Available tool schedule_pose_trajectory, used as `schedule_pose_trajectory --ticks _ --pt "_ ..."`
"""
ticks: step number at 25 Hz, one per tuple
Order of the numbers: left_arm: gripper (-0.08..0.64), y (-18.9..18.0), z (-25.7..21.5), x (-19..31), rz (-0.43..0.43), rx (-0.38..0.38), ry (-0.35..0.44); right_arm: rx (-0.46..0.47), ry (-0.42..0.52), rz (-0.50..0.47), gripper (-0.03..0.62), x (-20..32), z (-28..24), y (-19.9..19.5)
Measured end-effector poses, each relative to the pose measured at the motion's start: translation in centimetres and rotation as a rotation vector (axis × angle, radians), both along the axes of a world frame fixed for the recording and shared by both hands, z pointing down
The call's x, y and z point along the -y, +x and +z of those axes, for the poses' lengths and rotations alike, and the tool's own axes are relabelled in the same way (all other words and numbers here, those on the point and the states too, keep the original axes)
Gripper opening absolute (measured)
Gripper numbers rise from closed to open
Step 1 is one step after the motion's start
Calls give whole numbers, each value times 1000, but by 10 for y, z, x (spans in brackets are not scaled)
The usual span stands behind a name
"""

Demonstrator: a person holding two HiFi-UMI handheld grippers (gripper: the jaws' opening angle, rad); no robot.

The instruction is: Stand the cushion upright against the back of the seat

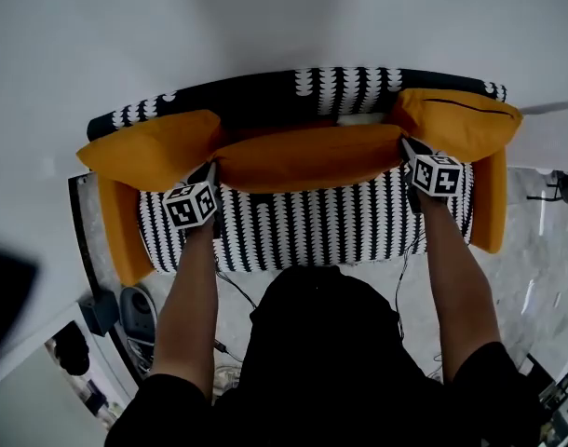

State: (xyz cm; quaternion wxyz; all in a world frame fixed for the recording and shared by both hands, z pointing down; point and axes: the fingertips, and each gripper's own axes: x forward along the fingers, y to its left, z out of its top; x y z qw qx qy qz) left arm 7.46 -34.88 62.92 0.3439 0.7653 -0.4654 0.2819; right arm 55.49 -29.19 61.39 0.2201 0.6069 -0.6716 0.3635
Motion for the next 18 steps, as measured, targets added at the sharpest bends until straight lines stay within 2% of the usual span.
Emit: schedule_pose_trajectory --ticks 18 --pt "35 11 23 56 62 43 -34 -79 -107 -27 52 68 45 11"
